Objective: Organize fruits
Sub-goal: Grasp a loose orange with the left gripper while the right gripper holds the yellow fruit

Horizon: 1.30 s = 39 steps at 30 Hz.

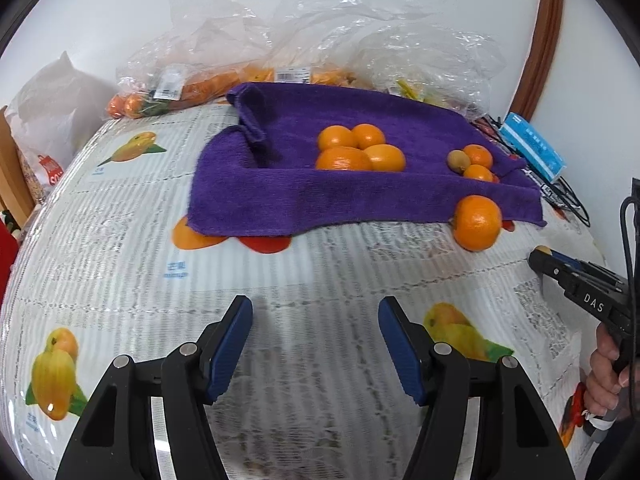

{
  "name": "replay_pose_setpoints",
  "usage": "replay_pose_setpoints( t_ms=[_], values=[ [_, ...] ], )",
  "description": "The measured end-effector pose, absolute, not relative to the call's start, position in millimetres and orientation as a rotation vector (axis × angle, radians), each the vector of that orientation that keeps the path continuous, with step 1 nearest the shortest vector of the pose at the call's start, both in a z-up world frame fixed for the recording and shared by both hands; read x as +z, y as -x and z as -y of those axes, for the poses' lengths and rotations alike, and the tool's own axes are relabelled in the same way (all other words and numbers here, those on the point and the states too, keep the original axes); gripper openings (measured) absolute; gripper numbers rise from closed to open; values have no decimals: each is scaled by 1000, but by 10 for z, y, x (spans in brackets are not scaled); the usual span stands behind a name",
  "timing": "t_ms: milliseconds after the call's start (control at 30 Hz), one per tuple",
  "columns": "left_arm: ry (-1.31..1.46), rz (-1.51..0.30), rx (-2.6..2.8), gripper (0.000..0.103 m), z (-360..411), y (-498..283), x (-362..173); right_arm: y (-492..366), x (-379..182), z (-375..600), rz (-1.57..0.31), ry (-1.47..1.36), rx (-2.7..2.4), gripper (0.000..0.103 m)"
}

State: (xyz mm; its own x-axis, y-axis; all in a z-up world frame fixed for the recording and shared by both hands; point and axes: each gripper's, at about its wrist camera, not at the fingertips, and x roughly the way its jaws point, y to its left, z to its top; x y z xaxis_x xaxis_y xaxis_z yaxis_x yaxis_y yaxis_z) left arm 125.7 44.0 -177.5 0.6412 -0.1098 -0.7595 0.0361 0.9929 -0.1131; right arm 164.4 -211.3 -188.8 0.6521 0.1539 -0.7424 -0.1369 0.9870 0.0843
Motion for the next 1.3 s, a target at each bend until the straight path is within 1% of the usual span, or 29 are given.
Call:
replay_pose_setpoints(
  t_ms=[367, 600, 767, 1067, 1133, 1167, 1267, 1300],
  values=[
    [63, -845, -141, 62, 103, -1374, -1659, -1488, -1867, 2531, -812, -12, 101, 27],
    [66, -819, -178, 62, 373, -1526, -1561, -1473, -1897, 2742, -824, -45, 99, 27],
    [22, -829, -203, 62, 613, -1644, -1589, -1478, -1915, 2767, -834, -68, 119, 27],
    [14, -855, -216, 62, 793, -1851, -1700, -1496, -1935, 2801, -847, -99, 130, 27],
    [13, -856, -209, 59, 824, -1876, -1721, -1495, -1933, 2802, -847, -96, 130, 27],
    [16, -866, -203, 53, 833, -1899, -1742, -1495, -1930, 2804, -847, -97, 131, 27],
    [-4, -855, -170, 41, 852, -1912, -1769, -1496, -1934, 2818, -848, -109, 136, 27],
    [1, -858, -169, 40, 837, -1918, -1771, -1495, -1935, 2820, -848, -111, 137, 27]
  ],
)
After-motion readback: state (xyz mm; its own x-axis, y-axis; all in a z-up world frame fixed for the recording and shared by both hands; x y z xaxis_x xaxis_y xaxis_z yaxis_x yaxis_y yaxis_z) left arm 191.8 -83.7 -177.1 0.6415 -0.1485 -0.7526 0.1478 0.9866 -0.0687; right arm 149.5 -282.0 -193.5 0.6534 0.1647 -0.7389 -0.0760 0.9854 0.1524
